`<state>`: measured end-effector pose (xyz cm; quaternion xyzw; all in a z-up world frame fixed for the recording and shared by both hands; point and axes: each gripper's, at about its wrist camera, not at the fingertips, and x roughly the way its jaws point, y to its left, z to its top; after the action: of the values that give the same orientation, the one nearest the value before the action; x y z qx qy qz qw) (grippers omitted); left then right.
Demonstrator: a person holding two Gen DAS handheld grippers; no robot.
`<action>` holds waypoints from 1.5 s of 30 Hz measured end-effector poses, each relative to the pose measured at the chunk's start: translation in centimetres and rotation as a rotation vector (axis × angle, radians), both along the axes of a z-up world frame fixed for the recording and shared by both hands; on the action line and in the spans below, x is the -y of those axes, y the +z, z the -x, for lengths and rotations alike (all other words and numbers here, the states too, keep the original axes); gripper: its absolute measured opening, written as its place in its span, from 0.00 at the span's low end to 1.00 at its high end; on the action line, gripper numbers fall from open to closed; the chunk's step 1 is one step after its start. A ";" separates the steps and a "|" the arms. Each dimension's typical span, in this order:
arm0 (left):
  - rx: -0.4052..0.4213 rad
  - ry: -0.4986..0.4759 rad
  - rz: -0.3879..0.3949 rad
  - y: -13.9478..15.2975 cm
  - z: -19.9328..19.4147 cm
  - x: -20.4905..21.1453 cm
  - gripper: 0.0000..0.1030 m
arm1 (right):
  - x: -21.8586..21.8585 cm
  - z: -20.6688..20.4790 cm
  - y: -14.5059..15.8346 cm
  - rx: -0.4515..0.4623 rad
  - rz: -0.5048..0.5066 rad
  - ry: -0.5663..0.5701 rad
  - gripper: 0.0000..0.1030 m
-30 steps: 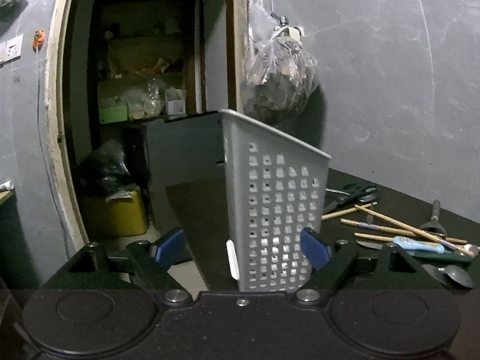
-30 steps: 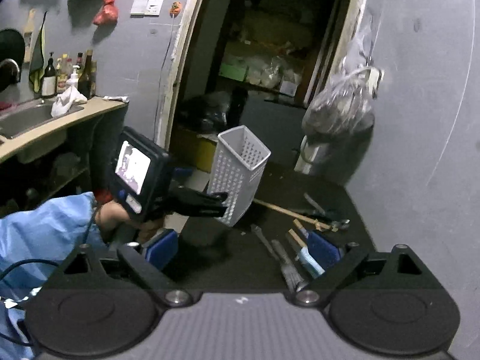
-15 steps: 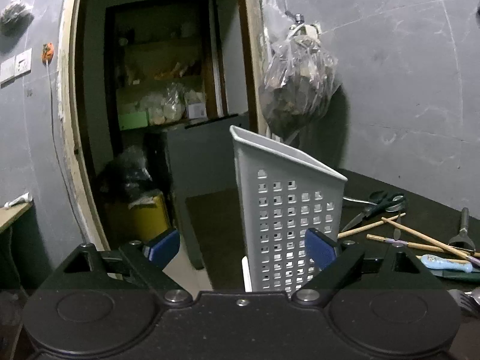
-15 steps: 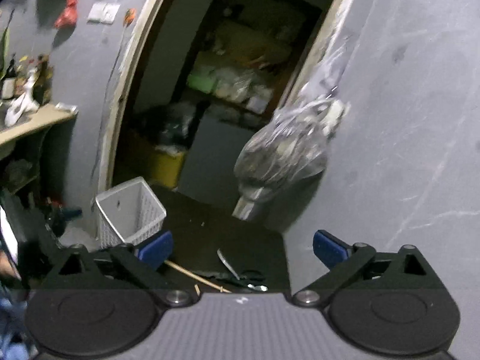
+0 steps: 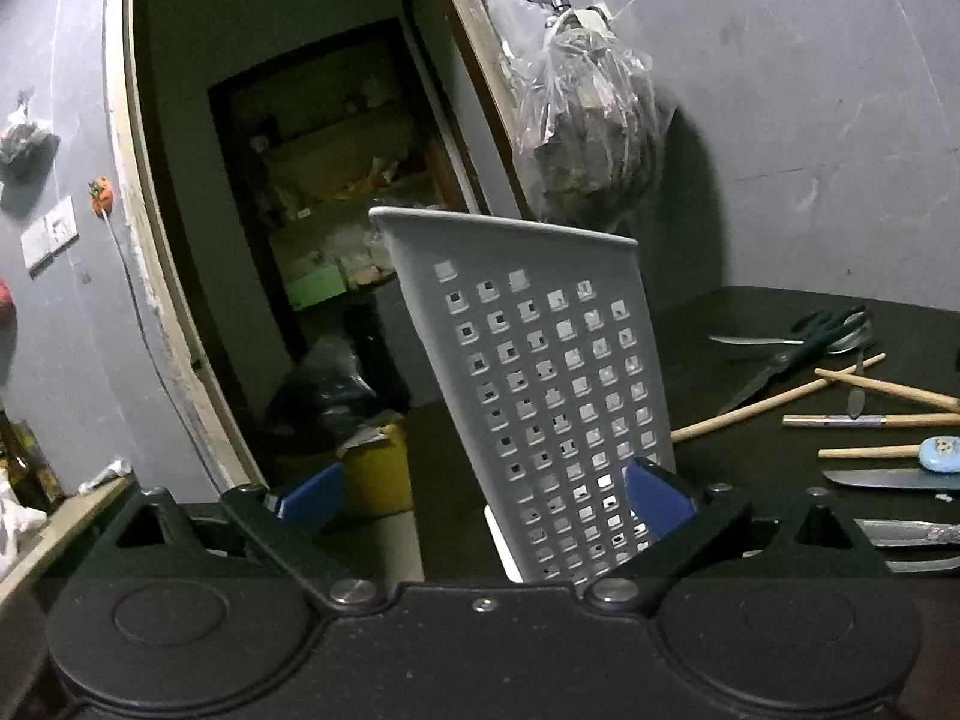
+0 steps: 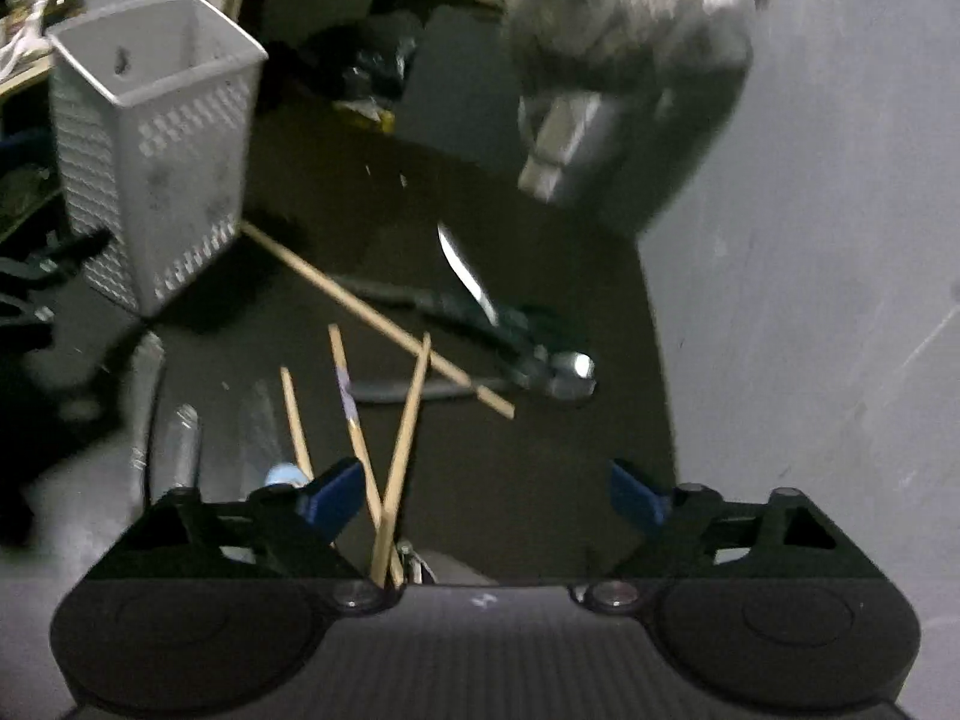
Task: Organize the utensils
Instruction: 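Move the right tool back over the utensil pile, then grasp a wooden chopstick from the pile with the right tool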
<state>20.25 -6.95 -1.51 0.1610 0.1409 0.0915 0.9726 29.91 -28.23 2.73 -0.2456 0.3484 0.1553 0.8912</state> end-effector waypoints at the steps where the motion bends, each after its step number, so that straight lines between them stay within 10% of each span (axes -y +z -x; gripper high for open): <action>1: -0.004 -0.005 0.010 0.0 0.0 -0.2 0.97 | 0.3 -0.2 -0.7 -0.022 -0.015 -0.001 0.80; 22: 0.051 -0.285 0.235 0.9 -0.4 -4.2 0.99 | -9.9 -2.7 -2.0 0.053 -0.333 0.154 0.65; 34: 0.025 -0.629 0.345 0.8 -1.2 -10.1 0.99 | -11.8 1.5 -2.2 0.035 -0.424 0.239 0.62; 45: 0.059 -0.320 0.308 1.3 1.8 -7.6 0.99 | -5.0 3.4 -1.1 0.069 -0.217 0.084 0.63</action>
<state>18.45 0.67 -0.21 0.0280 0.0972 -0.0819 0.9915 26.56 -23.18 1.68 -0.1672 0.2880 0.2210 0.9167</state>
